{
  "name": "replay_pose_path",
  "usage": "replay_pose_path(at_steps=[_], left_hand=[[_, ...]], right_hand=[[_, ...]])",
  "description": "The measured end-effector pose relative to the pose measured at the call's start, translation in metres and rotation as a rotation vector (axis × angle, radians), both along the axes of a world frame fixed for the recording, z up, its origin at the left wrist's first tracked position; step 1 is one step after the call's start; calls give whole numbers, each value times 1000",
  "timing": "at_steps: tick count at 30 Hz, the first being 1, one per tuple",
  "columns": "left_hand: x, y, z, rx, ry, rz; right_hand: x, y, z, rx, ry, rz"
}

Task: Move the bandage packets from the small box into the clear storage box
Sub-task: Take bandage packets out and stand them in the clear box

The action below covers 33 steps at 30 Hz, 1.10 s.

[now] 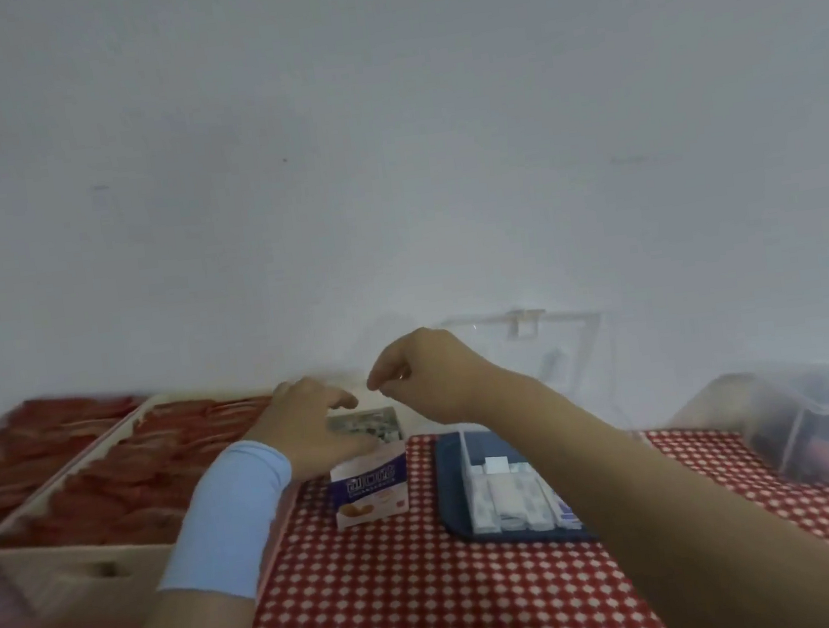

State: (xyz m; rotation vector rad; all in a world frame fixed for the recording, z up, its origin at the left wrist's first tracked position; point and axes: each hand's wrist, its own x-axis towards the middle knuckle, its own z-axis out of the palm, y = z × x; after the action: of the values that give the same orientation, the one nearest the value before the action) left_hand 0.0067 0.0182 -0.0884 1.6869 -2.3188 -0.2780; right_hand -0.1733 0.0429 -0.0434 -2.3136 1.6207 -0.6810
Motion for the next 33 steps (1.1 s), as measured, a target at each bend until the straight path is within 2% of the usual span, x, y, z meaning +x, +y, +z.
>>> replay_pose_path(at_steps=[2,5,8,13,19,22,27,30,33], left_hand=[[7,1,-10,7,-10,-20],[15,-3,-21,-24,148,-63],[18,-6,-21,-11,239,-103],[16,-12,-18,-36,260,-158],[16,-19,-23,-90,463,-35],[18,-21,-25,-112,449,-11],[21,-22,-24,-43,403,-84],[19,-24,-27,-118,375,-60],[17,-28,-32,-194,426,-17]], right_hand=[[13,-6,-6,-19,130,29],[25,-19,-15,-10,326,11],[27,-26,-22,-10,420,-20],[30,-37,-36,-82,455,-69],[35,-41,-47,-113,456,-57],[35,-42,-50,-134,399,-65],[26,-38,-52,-153,119,-106],[24,-34,-56,-151,-30,-96],[20,-32,-56,-118,-135,-98]])
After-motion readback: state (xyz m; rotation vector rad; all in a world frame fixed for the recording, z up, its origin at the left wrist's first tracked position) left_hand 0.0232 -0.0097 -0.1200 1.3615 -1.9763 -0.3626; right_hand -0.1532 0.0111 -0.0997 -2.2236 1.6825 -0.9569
